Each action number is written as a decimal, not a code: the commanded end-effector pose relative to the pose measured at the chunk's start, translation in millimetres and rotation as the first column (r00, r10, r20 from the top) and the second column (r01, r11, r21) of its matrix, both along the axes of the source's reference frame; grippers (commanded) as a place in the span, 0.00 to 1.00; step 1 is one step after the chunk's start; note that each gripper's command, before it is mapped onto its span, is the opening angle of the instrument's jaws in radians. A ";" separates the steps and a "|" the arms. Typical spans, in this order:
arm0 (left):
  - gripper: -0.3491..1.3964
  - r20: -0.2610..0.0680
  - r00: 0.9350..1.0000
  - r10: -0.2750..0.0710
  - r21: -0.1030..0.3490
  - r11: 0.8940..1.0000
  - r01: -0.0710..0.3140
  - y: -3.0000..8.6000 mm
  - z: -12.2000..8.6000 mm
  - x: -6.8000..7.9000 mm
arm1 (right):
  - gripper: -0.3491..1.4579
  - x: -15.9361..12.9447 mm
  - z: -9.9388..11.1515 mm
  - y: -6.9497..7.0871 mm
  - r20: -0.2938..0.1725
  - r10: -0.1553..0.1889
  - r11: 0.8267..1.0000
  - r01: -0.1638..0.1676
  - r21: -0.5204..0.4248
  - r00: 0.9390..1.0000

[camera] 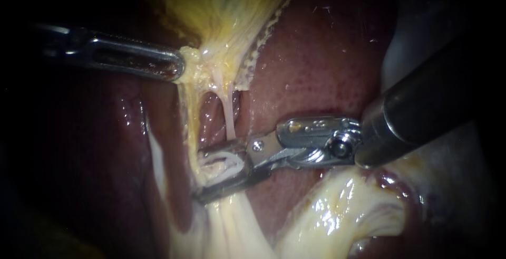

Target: Clipping first clip left tube

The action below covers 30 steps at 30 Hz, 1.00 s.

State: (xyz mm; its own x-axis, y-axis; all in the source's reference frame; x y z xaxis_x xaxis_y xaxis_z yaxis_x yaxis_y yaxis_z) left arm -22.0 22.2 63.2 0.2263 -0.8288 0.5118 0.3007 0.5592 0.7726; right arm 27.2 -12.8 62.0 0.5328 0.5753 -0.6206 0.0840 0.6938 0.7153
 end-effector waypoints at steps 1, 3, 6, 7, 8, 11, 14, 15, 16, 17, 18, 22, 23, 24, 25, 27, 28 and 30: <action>0.00 0.000 1.000 0.000 0.000 1.000 0.000 0.0 0.0 0.0 | 0.46 0.0 -0.1 0.1 0.000 0.000 1.000 0.000 0.000 1.000; 0.00 0.000 1.000 0.000 0.000 1.000 0.000 0.0 0.0 0.0 | 0.46 -0.2 -0.6 0.2 -0.001 0.000 1.000 0.000 0.003 1.000; 0.00 0.000 1.000 0.000 0.000 1.000 0.000 0.0 0.0 0.0 | 0.46 -0.6 -1.8 0.6 -0.003 -0.002 1.000 0.002 0.010 1.000; 0.00 0.000 1.000 0.000 0.000 1.000 0.000 0.0 0.0 0.0 | 0.46 -0.8 -2.3 0.7 -0.004 -0.002 1.000 0.002 0.012 1.000; 0.00 0.000 1.000 0.000 0.000 1.000 0.000 0.0 0.0 0.0 | 0.46 -1.1 -2.9 0.9 -0.005 -0.003 1.000 0.003 0.016 1.000; 0.00 0.000 1.000 0.000 0.000 1.000 0.000 0.0 0.0 0.1 | 0.46 -1.8 -4.4 1.2 -0.006 -0.007 1.000 0.008 0.023 1.000; 0.00 0.000 1.000 0.000 0.000 1.000 0.000 0.0 0.0 0.1 | 0.46 -2.7 -5.6 1.4 -0.011 -0.008 1.000 0.008 0.028 1.000; 0.00 0.000 1.000 0.000 0.000 1.000 0.000 0.0 0.0 0.1 | 0.46 -3.0 -5.9 1.4 -0.011 -0.007 1.000 0.007 0.028 1.000; 0.00 0.000 1.000 0.000 0.000 1.000 0.000 0.0 0.0 0.1 | 0.46 -3.3 -6.1 1.5 -0.012 -0.008 1.000 0.008 0.029 1.000; 0.00 0.000 1.000 0.000 0.000 1.000 0.000 0.0 0.0 0.1 | 0.46 -3.6 -6.2 1.5 -0.012 -0.007 1.000 0.007 0.028 1.000; 0.00 0.000 1.000 0.000 0.000 1.000 0.000 0.0 0.0 0.1 | 0.46 -3.9 -6.2 1.5 -0.012 -0.006 1.000 0.006 0.027 1.000; 0.00 0.000 1.000 0.000 0.000 1.000 0.000 0.0 0.0 0.1 | 0.46 -4.8 -6.1 1.6 -0.012 -0.006 1.000 0.006 0.026 1.000; 0.00 0.000 1.000 0.000 0.000 1.000 0.000 0.0 0.0 0.1 | 0.46 -4.9 -6.0 1.6 -0.011 -0.003 1.000 0.003 0.024 1.000; 0.00 0.000 1.000 0.000 0.000 1.000 0.000 0.0 0.0 0.1 | 0.46 -5.0 -5.9 1.7 -0.011 -0.003 1.000 0.003 0.024 1.000; 0.00 0.000 1.000 0.000 0.000 1.000 0.000 0.0 0.0 0.1 | 0.46 -5.1 -5.9 1.7 -0.011 -0.003 1.000 0.003 0.024 1.000; 0.00 0.000 1.000 0.000 0.000 1.000 0.000 0.0 0.0 0.1 | 0.46 -5.2 -5.7 1.8 -0.011 -0.002 1.000 0.003 0.024 1.000; 0.00 0.000 1.000 0.000 0.000 1.000 0.000 0.0 0.0 0.1 | 0.46 -5.3 -5.6 1.9 -0.011 -0.002 1.000 0.003 0.024 1.000; 0.00 0.000 1.000 0.000 0.000 1.000 0.000 0.0 0.0 0.1 | 0.46 -5.4 -5.4 2.0 -0.011 -0.003 1.000 0.003 0.024 1.000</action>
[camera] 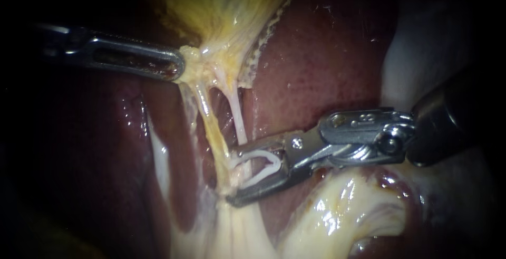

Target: Clipping first clip left tube

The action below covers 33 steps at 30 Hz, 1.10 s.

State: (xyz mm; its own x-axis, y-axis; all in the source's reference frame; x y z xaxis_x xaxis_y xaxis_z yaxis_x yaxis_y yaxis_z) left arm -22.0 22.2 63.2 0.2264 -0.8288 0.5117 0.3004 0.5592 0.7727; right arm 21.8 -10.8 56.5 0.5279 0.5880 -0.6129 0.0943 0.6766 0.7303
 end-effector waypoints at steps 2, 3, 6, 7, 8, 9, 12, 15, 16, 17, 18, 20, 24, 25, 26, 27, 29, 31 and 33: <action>0.00 0.000 1.000 0.000 0.000 1.000 0.000 0.0 0.0 0.0 | 0.46 -0.2 0.4 0.1 0.000 0.000 1.000 0.000 0.000 1.000; 0.00 0.000 1.000 0.000 0.000 1.000 0.000 0.0 0.0 0.0 | 0.46 -0.3 0.5 0.1 0.000 0.000 1.000 0.000 0.000 1.000; 0.00 0.000 1.000 0.000 0.000 1.000 0.000 0.0 0.0 0.0 | 0.46 -0.6 1.0 0.4 0.001 0.001 1.000 -0.001 -0.001 1.000; 0.00 0.000 1.000 0.000 0.000 1.000 0.000 0.0 0.0 0.0 | 0.46 -0.7 1.2 0.5 0.001 0.001 1.000 -0.001 -0.001 1.000; 0.00 0.000 1.000 0.000 0.000 1.000 0.000 0.0 0.0 0.0 | 0.46 -0.8 1.4 0.6 0.001 0.001 1.000 -0.001 -0.002 1.000; 0.00 0.000 1.000 0.000 0.000 1.000 0.000 0.0 0.0 0.0 | 0.46 -0.8 1.6 0.6 0.002 0.002 1.000 -0.002 -0.002 1.000; 0.00 0.000 1.000 0.000 0.000 1.000 0.000 0.0 0.0 0.0 | 0.46 -0.8 2.3 0.8 0.003 0.004 1.000 -0.004 -0.004 1.000; 0.00 0.000 1.000 0.000 0.000 1.000 0.000 0.0 0.0 0.0 | 0.46 -0.5 3.3 0.8 0.004 0.005 1.000 -0.005 -0.008 1.000; 0.00 0.000 1.000 0.000 0.000 1.000 0.000 0.0 0.0 0.0 | 0.46 -0.4 3.6 0.8 0.005 0.005 1.000 -0.005 -0.010 1.000; 0.00 0.000 1.000 0.000 0.000 1.000 0.000 0.0 0.0 0.0 | 0.46 -0.2 4.1 0.8 0.005 0.006 1.000 -0.006 -0.012 1.000; 0.00 0.000 1.000 0.000 -0.001 1.000 0.000 -0.1 0.0 0.0 | 0.46 -0.1 4.4 0.8 0.006 0.007 1.000 -0.007 -0.013 1.000; 0.00 0.000 1.000 0.000 -0.001 1.000 0.000 -0.1 0.0 0.0 | 0.47 0.2 5.2 0.7 0.008 0.009 1.000 -0.009 -0.017 1.000; 0.00 0.000 1.000 0.000 -0.001 1.000 0.000 -0.1 0.1 0.0 | 0.47 0.7 6.3 0.7 0.010 0.011 1.000 -0.011 -0.022 1.000; 0.00 0.000 1.000 0.000 -0.001 1.000 0.000 -0.1 0.1 0.0 | 0.47 0.8 6.5 0.7 0.010 0.012 1.000 -0.012 -0.022 1.000; 0.00 0.000 1.000 0.000 -0.001 1.000 0.000 -0.1 0.1 0.0 | 0.47 0.9 6.6 0.8 0.011 0.013 1.000 -0.013 -0.023 1.000; 0.00 0.000 1.000 0.000 -0.001 1.000 0.000 -0.1 0.1 0.0 | 0.47 1.0 6.7 0.8 0.011 0.014 1.000 -0.014 -0.023 1.000; 0.00 0.000 1.000 0.000 -0.001 1.000 0.000 -0.1 0.1 -0.1 | 0.47 1.5 6.7 0.9 0.008 0.019 1.000 -0.018 -0.021 1.000; 0.00 -0.001 1.000 0.000 -0.001 1.000 0.000 -0.1 0.1 -0.1 | 0.47 2.0 6.8 0.8 -0.004 0.027 0.999 -0.027 -0.018 1.000; 0.00 -0.001 1.000 0.000 -0.001 1.000 0.000 -0.1 0.1 -0.1 | 0.47 2.6 6.8 0.8 -0.021 0.047 0.999 -0.047 -0.007 0.999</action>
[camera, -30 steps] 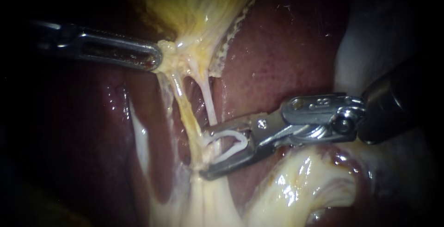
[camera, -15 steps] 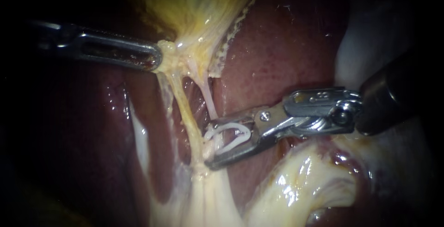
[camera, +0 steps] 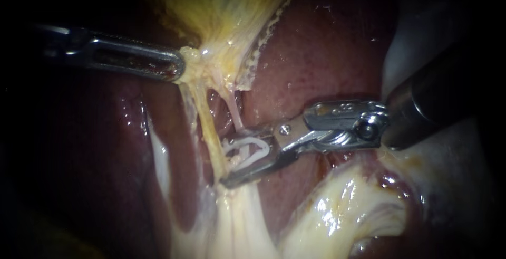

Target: Clipping first clip left tube

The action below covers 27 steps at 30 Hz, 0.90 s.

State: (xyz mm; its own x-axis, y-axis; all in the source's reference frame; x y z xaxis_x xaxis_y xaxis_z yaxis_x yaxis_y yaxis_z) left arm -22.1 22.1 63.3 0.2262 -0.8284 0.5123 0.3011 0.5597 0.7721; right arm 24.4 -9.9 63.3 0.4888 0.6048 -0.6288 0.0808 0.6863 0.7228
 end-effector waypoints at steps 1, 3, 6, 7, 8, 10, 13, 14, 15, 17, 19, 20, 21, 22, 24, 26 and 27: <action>0.00 0.000 1.000 0.000 0.000 1.000 0.000 0.0 0.0 0.0 | 0.47 0.3 -0.1 -0.1 -0.013 0.009 1.000 -0.009 0.006 1.000; 0.00 0.000 1.000 0.000 0.000 1.000 0.000 0.0 0.0 0.0 | 0.47 0.9 -0.3 -0.2 -0.042 0.012 0.999 -0.010 0.033 0.999; 0.00 0.000 1.000 0.000 0.000 1.000 0.000 0.0 0.0 0.0 | 0.47 1.4 -0.8 -0.6 -0.074 0.022 0.997 -0.017 0.072 0.997; 0.00 0.000 1.000 0.000 0.000 1.000 0.000 0.0 0.0 0.0 | 0.47 1.6 -1.0 -0.8 -0.084 0.024 0.996 -0.017 0.082 0.996; 0.00 0.000 1.000 0.000 0.000 1.000 0.000 0.0 0.0 0.0 | 0.47 1.7 -1.2 -0.9 -0.095 0.019 0.996 -0.011 0.088 0.995; 0.00 -0.002 1.000 0.002 0.000 1.000 -0.002 0.0 0.0 0.0 | 0.47 2.0 -1.7 -1.3 -0.116 0.013 0.995 -0.001 0.103 0.993; 0.00 -0.002 1.000 0.002 0.000 1.000 -0.002 0.0 0.0 0.0 | 0.47 2.2 -2.4 -1.9 -0.145 0.002 0.991 0.018 0.131 0.989; 0.00 -0.002 1.000 0.002 0.000 1.000 -0.002 0.0 0.0 0.0 | 0.47 2.2 -2.6 -2.1 -0.154 0.000 0.990 0.021 0.138 0.988; 0.00 -0.002 1.000 0.002 0.000 1.000 -0.002 0.0 0.0 0.0 | 0.47 2.3 -2.9 -2.3 -0.163 -0.001 0.989 0.025 0.146 0.987; 0.00 -0.002 1.000 0.002 0.000 1.000 -0.002 0.0 0.0 0.0 | 0.47 2.4 -3.4 -2.8 -0.191 -0.012 0.988 0.041 0.152 0.982; 0.00 -0.002 1.000 0.002 0.000 1.000 -0.002 0.0 0.0 0.0 | 0.47 2.5 -4.0 -3.2 -0.210 -0.021 0.985 0.056 0.161 0.977; 0.00 -0.002 1.000 0.002 0.000 1.000 -0.002 0.0 0.0 0.0 | 0.47 2.5 -4.2 -3.4 -0.219 -0.025 0.985 0.062 0.162 0.975; 0.00 -0.002 1.000 0.002 0.000 1.000 -0.002 0.0 0.0 0.0 | 0.47 2.6 -4.4 -3.5 -0.221 -0.031 0.983 0.069 0.168 0.975; 0.00 -0.002 1.000 0.002 0.000 1.000 -0.002 0.0 0.0 0.0 | 0.46 2.6 -4.6 -3.7 -0.225 -0.040 0.983 0.079 0.167 0.973; 0.00 -0.002 1.000 0.002 0.000 1.000 -0.002 0.0 0.0 0.0 | 0.45 2.7 -4.8 -3.8 -0.232 -0.053 0.982 0.093 0.167 0.971; 0.00 -0.002 1.000 0.002 0.000 1.000 -0.002 0.0 0.0 0.0 | 0.44 2.7 -4.8 -3.9 -0.239 -0.065 0.980 0.107 0.166 0.969; 0.00 -0.002 1.000 0.002 0.000 1.000 -0.002 0.0 0.0 0.0 | 0.43 2.7 -4.8 -3.8 -0.242 -0.070 0.980 0.113 0.166 0.968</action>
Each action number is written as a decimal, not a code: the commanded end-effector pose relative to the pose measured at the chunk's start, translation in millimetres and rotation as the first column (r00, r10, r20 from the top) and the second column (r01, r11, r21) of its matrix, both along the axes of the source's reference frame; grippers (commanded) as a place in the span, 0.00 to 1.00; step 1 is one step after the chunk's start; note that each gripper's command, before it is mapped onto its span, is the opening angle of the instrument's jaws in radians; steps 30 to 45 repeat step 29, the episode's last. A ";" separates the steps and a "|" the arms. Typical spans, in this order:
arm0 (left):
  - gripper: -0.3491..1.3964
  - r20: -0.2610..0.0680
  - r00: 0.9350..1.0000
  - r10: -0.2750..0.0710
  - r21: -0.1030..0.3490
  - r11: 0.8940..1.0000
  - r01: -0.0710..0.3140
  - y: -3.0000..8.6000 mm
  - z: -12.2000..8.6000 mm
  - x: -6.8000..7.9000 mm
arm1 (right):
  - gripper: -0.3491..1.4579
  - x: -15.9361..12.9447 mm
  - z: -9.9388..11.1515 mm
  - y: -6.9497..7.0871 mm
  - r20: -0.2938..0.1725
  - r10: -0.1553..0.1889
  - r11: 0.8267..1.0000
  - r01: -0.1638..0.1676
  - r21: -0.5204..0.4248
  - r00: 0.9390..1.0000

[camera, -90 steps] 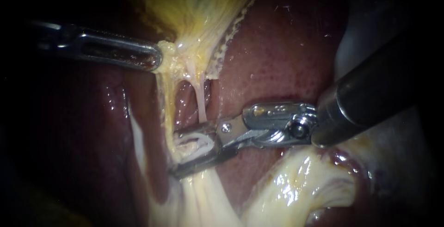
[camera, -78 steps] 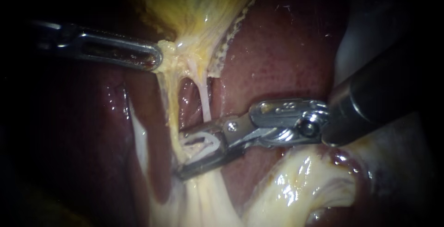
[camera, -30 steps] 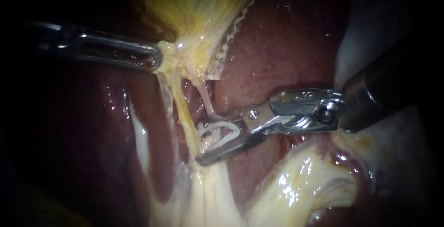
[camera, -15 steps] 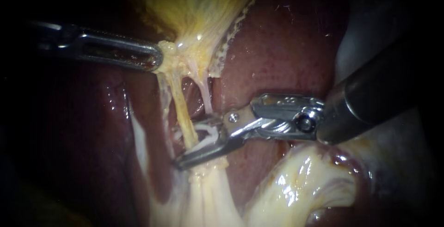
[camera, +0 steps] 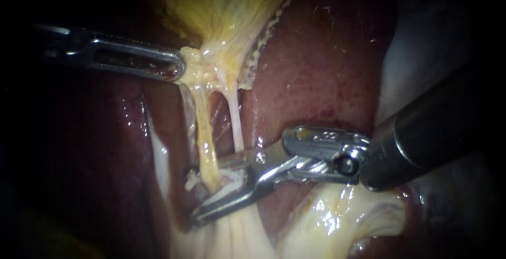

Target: Clipping first clip left tube

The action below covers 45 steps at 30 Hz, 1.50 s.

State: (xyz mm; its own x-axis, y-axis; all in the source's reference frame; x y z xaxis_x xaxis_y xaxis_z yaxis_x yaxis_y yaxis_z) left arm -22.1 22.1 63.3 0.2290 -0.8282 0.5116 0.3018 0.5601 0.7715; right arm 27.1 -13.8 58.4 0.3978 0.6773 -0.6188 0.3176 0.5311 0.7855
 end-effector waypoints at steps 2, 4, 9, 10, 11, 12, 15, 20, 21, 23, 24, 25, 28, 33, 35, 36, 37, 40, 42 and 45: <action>0.00 0.000 1.000 0.000 0.000 1.000 0.000 0.0 0.0 0.0 | 0.40 0.0 0.1 0.2 -0.006 -0.014 1.000 0.014 0.000 1.000; 0.00 0.000 1.000 0.000 0.000 1.000 0.000 0.0 0.0 0.0 | 0.37 -0.1 0.2 0.4 -0.009 -0.018 1.000 0.018 0.000 1.000; 0.00 0.000 1.000 0.000 0.000 1.000 0.000 0.0 0.0 0.0 | 0.22 -0.3 0.2 0.8 0.008 0.010 1.000 -0.010 0.004 1.000; 0.00 0.000 1.000 0.000 0.000 1.000 0.000 0.0 0.0 0.0 | 0.19 -0.3 0.2 0.8 0.012 0.022 1.000 -0.022 0.001 1.000; 0.00 0.002 1.000 0.002 0.001 1.000 -0.002 0.0 0.0 0.0 | 0.13 -0.4 0.2 0.8 0.025 0.039 0.999 -0.039 0.007 0.999; 0.00 0.002 1.000 0.002 0.001 1.000 -0.002 0.0 0.0 0.0 | 0.06 -0.5 0.2 0.9 0.036 0.052 0.999 -0.053 0.014 0.998; 0.00 0.002 1.000 0.002 0.001 1.000 -0.002 0.0 0.0 0.0 | 0.00 -0.6 0.5 1.1 0.073 0.098 0.994 -0.101 0.034 0.992; 0.00 0.004 1.000 0.005 0.002 1.000 -0.005 0.0 0.0 0.0 | 0.00 -1.1 1.0 1.6 0.078 0.108 0.993 -0.111 0.033 0.991; 0.00 0.004 1.000 0.005 0.002 1.000 -0.005 0.0 0.0 0.0 | 0.00 -1.2 1.0 1.6 0.077 0.105 0.994 -0.108 0.034 0.991; 0.00 0.004 1.000 0.005 0.002 1.000 -0.005 0.0 0.0 0.0 | 0.00 -1.3 1.1 1.6 0.077 0.105 0.994 -0.108 0.034 0.991; 0.00 0.003 1.000 0.005 0.002 1.000 -0.005 0.0 0.0 0.0 | 0.00 -1.3 1.1 1.6 0.077 0.105 0.994 -0.108 0.034 0.991; 0.00 0.003 1.000 0.005 0.002 1.000 -0.005 0.0 0.0 -0.1 | 0.00 -1.3 1.0 1.6 0.077 0.105 0.994 -0.108 0.034 0.991; 0.00 0.003 1.000 0.002 0.008 1.000 -0.002 0.1 0.0 -0.2 | 0.00 -1.3 1.0 1.6 0.076 0.102 0.994 -0.105 0.035 0.992; 0.00 0.003 1.000 0.002 0.007 1.000 -0.002 0.1 0.0 -0.2 | 0.00 -1.3 1.0 1.6 0.076 0.102 0.994 -0.105 0.035 0.992; 0.00 0.003 1.000 0.002 0.007 1.000 -0.002 0.1 0.0 -0.2 | 0.00 -1.3 1.0 1.6 0.076 0.102 0.994 -0.105 0.035 0.992; 0.00 0.003 1.000 0.002 0.007 1.000 -0.002 0.1 0.0 -0.2 | 0.00 -1.3 1.0 1.6 0.076 0.102 0.994 -0.105 0.035 0.992; 0.00 0.003 1.000 0.002 0.007 1.000 -0.002 0.1 0.0 -0.2 | 0.00 -1.3 1.0 1.6 0.076 0.102 0.994 -0.105 0.035 0.992; 0.00 0.003 1.000 0.002 0.007 1.000 -0.002 0.1 0.0 -0.2 | 0.00 -1.3 1.0 1.6 0.076 0.102 0.994 -0.105 0.035 0.992; 0.00 0.003 1.000 0.002 0.007 1.000 -0.002 0.1 0.0 -0.2 | 0.00 -1.3 1.0 1.6 0.076 0.102 0.994 -0.105 0.035 0.992; 0.00 0.003 1.000 0.002 0.007 1.000 -0.002 0.1 0.0 -0.2 | 0.00 -1.3 1.0 1.6 0.076 0.102 0.994 -0.105 0.035 0.992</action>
